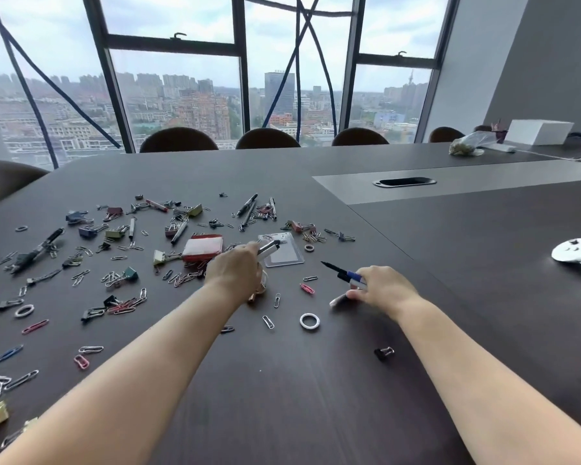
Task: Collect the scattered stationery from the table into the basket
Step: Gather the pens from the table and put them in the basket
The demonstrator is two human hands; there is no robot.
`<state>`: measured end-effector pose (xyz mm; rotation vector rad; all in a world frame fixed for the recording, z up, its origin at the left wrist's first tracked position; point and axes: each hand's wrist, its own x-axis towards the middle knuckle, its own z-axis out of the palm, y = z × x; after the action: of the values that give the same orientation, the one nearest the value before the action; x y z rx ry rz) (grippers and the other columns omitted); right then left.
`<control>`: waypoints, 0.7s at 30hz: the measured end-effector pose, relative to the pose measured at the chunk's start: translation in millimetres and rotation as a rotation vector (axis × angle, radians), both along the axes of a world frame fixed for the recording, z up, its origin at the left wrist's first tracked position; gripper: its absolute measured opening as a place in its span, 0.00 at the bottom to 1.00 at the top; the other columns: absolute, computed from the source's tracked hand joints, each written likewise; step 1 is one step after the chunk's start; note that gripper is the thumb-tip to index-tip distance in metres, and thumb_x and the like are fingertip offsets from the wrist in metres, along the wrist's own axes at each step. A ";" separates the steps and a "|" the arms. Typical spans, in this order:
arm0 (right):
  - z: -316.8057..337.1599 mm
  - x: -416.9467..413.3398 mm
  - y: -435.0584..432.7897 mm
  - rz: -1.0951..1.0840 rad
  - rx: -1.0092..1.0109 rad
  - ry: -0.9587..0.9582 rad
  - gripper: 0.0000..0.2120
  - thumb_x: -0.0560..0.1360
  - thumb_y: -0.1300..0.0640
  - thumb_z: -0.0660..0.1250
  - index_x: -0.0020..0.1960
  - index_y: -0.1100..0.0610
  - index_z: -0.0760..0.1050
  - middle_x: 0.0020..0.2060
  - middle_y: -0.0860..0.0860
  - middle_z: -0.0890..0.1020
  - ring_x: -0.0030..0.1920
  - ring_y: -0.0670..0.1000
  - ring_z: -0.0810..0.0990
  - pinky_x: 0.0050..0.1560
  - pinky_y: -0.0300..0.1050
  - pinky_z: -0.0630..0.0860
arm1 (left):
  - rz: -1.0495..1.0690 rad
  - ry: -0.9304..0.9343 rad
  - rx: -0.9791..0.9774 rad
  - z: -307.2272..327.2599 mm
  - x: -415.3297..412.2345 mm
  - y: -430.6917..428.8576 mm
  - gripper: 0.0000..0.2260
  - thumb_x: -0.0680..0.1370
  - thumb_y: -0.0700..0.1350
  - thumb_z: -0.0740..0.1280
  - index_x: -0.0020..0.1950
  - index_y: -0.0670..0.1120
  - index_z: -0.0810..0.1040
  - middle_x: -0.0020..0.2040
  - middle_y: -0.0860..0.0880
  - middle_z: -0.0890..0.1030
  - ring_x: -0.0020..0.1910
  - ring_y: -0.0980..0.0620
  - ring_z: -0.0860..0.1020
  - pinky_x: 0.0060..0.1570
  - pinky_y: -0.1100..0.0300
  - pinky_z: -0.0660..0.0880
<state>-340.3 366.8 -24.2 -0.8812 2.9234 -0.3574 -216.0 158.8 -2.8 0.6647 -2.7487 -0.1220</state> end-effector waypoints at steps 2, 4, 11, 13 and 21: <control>-0.3 -4.7 0.9 0.057 -0.006 0.009 0.12 0.74 0.44 0.65 0.45 0.53 0.72 0.43 0.51 0.76 0.49 0.54 0.76 0.43 0.44 0.68 | 0.001 -0.007 0.008 -1.0 -4.0 -5.0 0.08 0.79 0.43 0.56 0.55 0.43 0.70 0.56 0.42 0.78 0.54 0.39 0.77 0.48 0.53 0.71; -2.0 -10.7 4.5 0.105 -0.031 -0.015 0.15 0.73 0.43 0.66 0.47 0.55 0.75 0.44 0.50 0.75 0.48 0.53 0.75 0.45 0.46 0.70 | 0.002 -0.011 0.016 -3.5 -9.2 -10.3 0.07 0.79 0.43 0.56 0.54 0.43 0.70 0.55 0.42 0.78 0.54 0.40 0.77 0.48 0.54 0.70; 0.3 -16.7 -16.4 0.252 -0.123 0.028 0.11 0.75 0.44 0.64 0.41 0.52 0.73 0.38 0.47 0.71 0.41 0.52 0.73 0.43 0.46 0.69 | 0.007 0.014 0.066 -13.8 -23.8 -36.2 0.06 0.79 0.42 0.56 0.53 0.41 0.70 0.54 0.39 0.78 0.53 0.39 0.77 0.47 0.53 0.70; 10.6 -19.5 -41.5 0.241 -0.240 0.000 0.12 0.77 0.47 0.62 0.38 0.52 0.68 0.33 0.46 0.72 0.35 0.50 0.71 0.39 0.44 0.67 | 0.019 0.011 0.044 -12.9 -32.9 -46.9 0.07 0.80 0.42 0.57 0.54 0.40 0.69 0.55 0.39 0.78 0.54 0.39 0.77 0.49 0.53 0.71; 15.3 -75.2 -177.6 0.097 -0.457 -0.077 0.16 0.77 0.46 0.62 0.55 0.58 0.72 0.44 0.53 0.77 0.46 0.55 0.75 0.45 0.44 0.68 | 0.051 0.026 0.017 2.4 -80.7 -130.4 0.08 0.80 0.39 0.57 0.56 0.39 0.71 0.54 0.38 0.78 0.51 0.41 0.78 0.45 0.54 0.72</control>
<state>-415.6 189.2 -8.8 -1.0215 2.7560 -1.0538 -296.8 28.4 -0.4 0.7327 -2.7065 -0.1421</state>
